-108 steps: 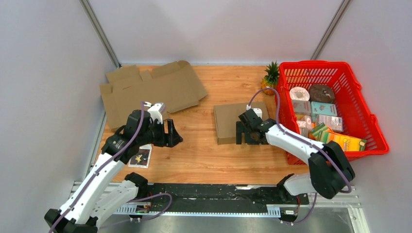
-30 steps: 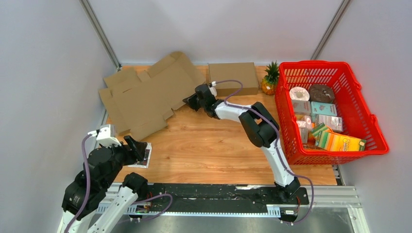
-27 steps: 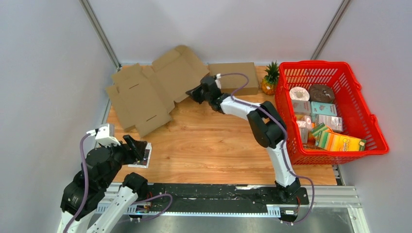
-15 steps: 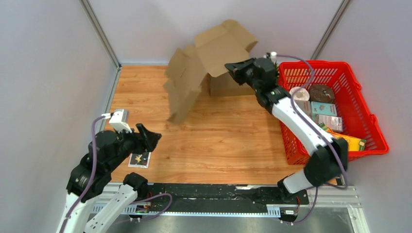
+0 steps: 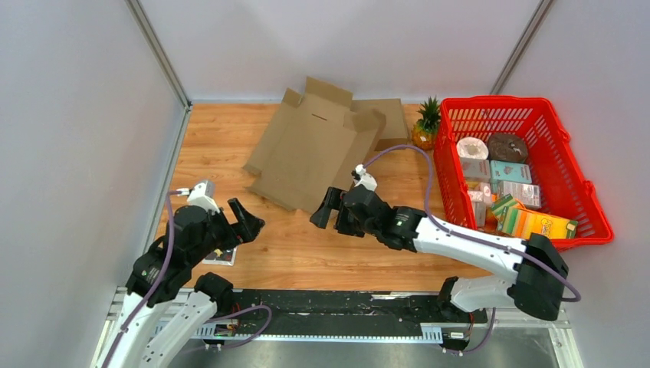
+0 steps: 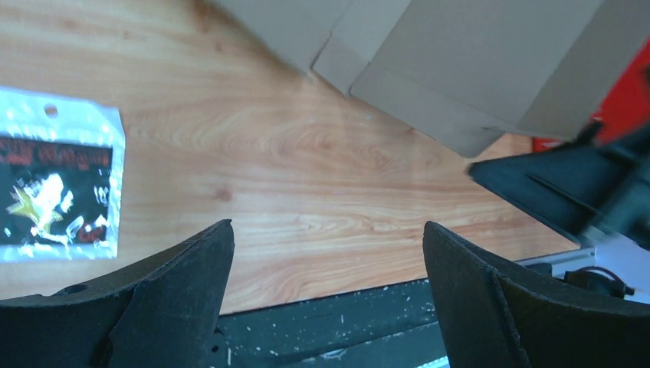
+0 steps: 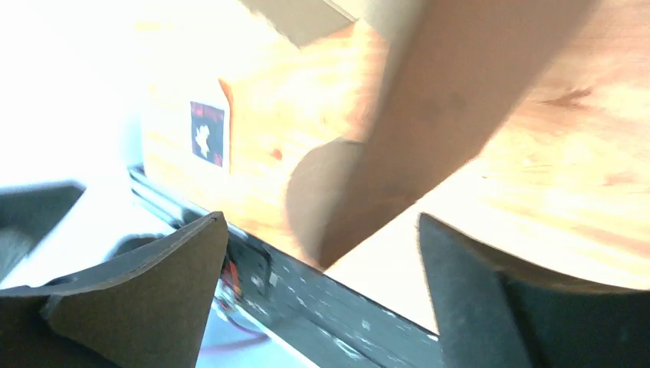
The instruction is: Fold the paper box
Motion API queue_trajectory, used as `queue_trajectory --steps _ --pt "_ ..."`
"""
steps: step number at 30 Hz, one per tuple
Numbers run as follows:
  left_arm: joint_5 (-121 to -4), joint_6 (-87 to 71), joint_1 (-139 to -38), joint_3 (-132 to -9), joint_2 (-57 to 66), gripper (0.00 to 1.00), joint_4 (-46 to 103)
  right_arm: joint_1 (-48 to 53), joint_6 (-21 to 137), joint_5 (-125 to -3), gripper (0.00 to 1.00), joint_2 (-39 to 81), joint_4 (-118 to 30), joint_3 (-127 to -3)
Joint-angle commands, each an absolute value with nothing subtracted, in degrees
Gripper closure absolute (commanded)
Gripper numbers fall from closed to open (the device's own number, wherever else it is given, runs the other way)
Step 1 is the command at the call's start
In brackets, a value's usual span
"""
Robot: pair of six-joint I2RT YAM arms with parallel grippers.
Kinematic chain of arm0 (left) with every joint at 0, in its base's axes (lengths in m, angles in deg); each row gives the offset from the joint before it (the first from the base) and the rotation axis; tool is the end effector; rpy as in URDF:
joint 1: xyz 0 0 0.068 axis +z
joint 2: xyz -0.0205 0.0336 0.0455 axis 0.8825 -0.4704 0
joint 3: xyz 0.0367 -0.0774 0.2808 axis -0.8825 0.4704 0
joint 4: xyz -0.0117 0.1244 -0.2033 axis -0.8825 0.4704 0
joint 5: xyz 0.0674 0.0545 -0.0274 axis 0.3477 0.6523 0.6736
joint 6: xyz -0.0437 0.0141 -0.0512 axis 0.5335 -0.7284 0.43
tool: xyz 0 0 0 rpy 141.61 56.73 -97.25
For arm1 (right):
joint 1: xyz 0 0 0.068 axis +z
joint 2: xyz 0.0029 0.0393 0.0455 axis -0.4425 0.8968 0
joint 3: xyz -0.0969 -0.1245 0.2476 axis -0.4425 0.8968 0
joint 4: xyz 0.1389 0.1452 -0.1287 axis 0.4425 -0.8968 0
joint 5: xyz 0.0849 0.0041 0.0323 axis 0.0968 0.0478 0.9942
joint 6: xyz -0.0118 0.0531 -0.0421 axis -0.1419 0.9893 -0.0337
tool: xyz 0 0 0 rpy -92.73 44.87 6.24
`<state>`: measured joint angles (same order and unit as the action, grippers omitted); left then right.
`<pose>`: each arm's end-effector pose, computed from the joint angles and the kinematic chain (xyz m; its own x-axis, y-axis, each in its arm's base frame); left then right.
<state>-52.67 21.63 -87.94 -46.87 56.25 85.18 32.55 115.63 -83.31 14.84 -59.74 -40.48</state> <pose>0.0413 -0.0182 0.3106 -0.6080 -0.4361 -0.6634 0.0182 0.8278 -0.5608 0.1493 0.2254 0.2718 -0.8297 0.3392 -0.4433 -0.0227 0.7730 0.6340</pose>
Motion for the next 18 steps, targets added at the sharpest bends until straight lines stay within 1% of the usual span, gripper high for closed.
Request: queue_trajectory --steps 1,2,3,4,5,6,8,9,11,12,14,15,16,18 --pt "-53.46 30.85 -87.69 -41.81 52.28 0.0 85.79 31.58 89.88 -78.05 0.0 6.46 -68.69 -46.62" --pt "-53.29 32.52 -87.6 -40.84 51.57 0.0 84.74 30.88 86.01 -77.69 0.0 6.37 -71.15 -48.65" --pt "-53.02 36.63 -87.52 -39.35 49.74 0.0 82.21 30.0 80.75 -79.17 0.0 6.63 -78.92 -51.46" --pt "-53.2 38.41 -87.34 -38.9 48.68 0.0 80.53 29.99 79.22 -84.58 0.0 6.8 -82.13 -55.31" --pt "-53.46 40.08 -87.25 -38.64 47.45 0.0 78.68 30.08 77.46 -86.2 0.0 6.55 -84.08 -56.66" --pt "-53.55 42.88 -87.08 -38.03 45.0 0.0 74.31 29.9 75.79 -86.48 0.0 6.19 -84.97 -57.54" --pt "-52.58 46.06 -85.85 -37.84 42.0 0.0 71.73 29.9 72.09 -86.74 0.0 5.84 -85.5 -59.73" --pt "-53.1 49.3 -84.8 -37.41 38.59 0.0 69.2 29.81 71.3 -87.61 0.0 5.32 -85.59 -60.09" --pt "-54.16 51.6 -81.55 -36.18 34.89 0.0 63.93 29.11 69.54 -88.94 0.0 5.22 -85.42 -60.88" --pt "-54.16 53.27 -80.84 -35.91 30.43 0.0 59.64 28.24 69.01 -88.94 0.0 5.31 -85.41 -61.15" --pt "-56.97 53.81 -78.3 -36.26 25.14 0.0 56.09 27.01 68.22 -88.41 0.0 5.57 -85.15 -61.15" --pt "-58.46 54.77 -77.68 -37.57 19.72 0.0 54.25 25.26 68.13 -88.15 0.0 5.66 -85.06 -61.15" --pt "-60.56 54.86 -77.41 -38.1 17.14 0.0 52.67 23.94 67.87 -86.67 0.0 6.01 -85.06 -61.07" --pt "-61.54 55.39 -77.23 -39.5 10.74 0.05 50.11 19.65 67.86 -85.69 0.0 6.45 -86.11 -61.33"
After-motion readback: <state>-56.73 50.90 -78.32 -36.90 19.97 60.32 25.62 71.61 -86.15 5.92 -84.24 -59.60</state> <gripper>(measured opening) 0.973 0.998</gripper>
